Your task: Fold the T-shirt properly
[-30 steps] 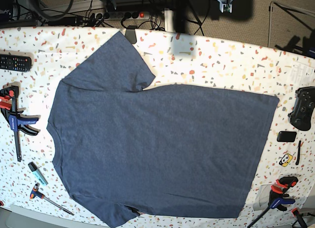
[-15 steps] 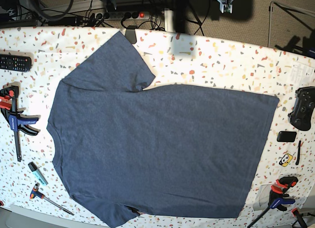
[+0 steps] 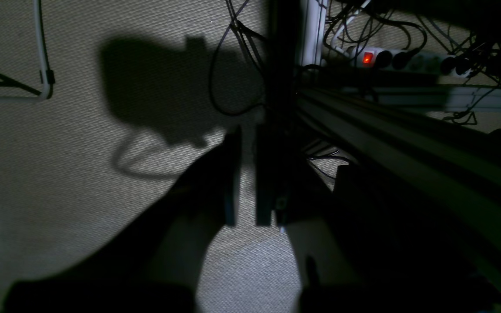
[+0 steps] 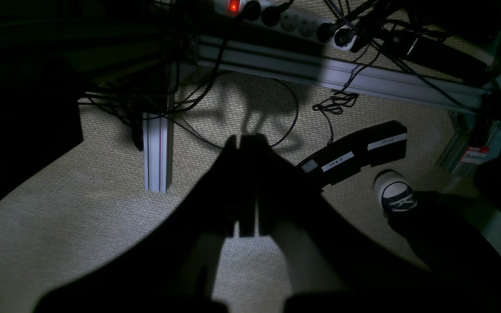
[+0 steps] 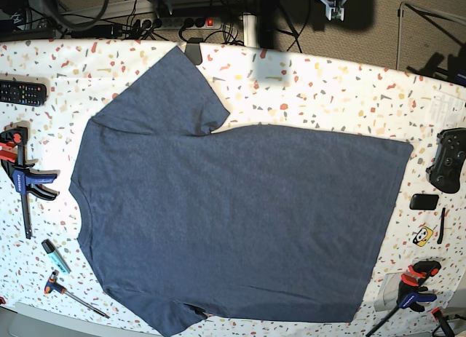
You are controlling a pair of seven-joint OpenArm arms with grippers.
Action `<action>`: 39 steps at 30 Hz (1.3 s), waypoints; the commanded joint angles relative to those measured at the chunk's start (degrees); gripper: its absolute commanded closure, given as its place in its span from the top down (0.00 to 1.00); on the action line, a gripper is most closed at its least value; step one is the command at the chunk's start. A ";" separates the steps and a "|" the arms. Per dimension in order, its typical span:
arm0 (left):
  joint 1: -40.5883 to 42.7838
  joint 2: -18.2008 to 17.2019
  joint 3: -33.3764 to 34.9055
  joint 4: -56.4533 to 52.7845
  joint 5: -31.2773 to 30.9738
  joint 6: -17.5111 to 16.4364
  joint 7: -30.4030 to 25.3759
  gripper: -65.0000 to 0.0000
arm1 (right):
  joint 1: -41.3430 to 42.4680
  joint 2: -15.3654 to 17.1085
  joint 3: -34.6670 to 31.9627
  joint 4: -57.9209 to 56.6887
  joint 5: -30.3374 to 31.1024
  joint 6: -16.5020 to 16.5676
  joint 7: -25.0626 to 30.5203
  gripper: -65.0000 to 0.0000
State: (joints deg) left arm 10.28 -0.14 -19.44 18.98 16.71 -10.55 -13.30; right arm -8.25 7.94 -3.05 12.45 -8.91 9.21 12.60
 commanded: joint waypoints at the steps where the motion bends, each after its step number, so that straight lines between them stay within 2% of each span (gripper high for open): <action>1: 0.20 -0.20 -0.02 0.28 -0.24 -0.15 -0.50 0.10 | -0.22 0.35 -0.02 0.17 -0.09 -0.61 0.48 0.00; 5: 1.73 -1.36 -0.02 2.97 -0.24 -0.22 -0.44 0.10 | -1.49 0.50 -0.02 1.25 -0.09 -0.61 0.68 0.00; 10: 8.13 -1.92 0.00 12.35 -0.24 -1.25 -0.07 0.10 | -8.57 1.90 -0.02 9.60 -0.11 0.02 4.96 0.00; 15: 16.41 -1.92 0.00 25.22 -0.28 -6.40 -0.04 0.10 | -18.71 3.78 -0.02 23.21 0.61 1.60 4.85 0.00; 23: 30.45 -1.95 0.04 48.85 -0.24 -7.39 1.73 0.10 | -37.07 9.68 -0.02 48.72 8.04 1.70 1.31 0.00; 28: 38.07 -2.16 0.04 64.96 -0.22 -9.46 5.68 0.10 | -49.11 14.16 0.02 66.42 8.04 1.68 -1.53 0.00; 32: 43.19 -4.94 0.04 76.87 -0.20 -10.71 6.05 0.10 | -57.70 18.80 0.35 79.41 7.41 1.62 -2.47 0.00; 35: 46.53 -8.37 0.04 85.09 0.17 -10.95 6.08 0.10 | -61.99 22.34 1.84 88.13 7.41 1.05 -6.93 0.00; 39: 49.00 -13.16 0.04 94.62 5.29 -10.93 6.03 0.10 | -64.98 24.90 5.81 98.12 5.81 1.01 -12.13 0.00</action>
State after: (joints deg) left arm 58.35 -13.10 -19.11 112.84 22.72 -21.71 -5.82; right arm -72.12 32.62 2.72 110.00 -3.51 10.28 -0.47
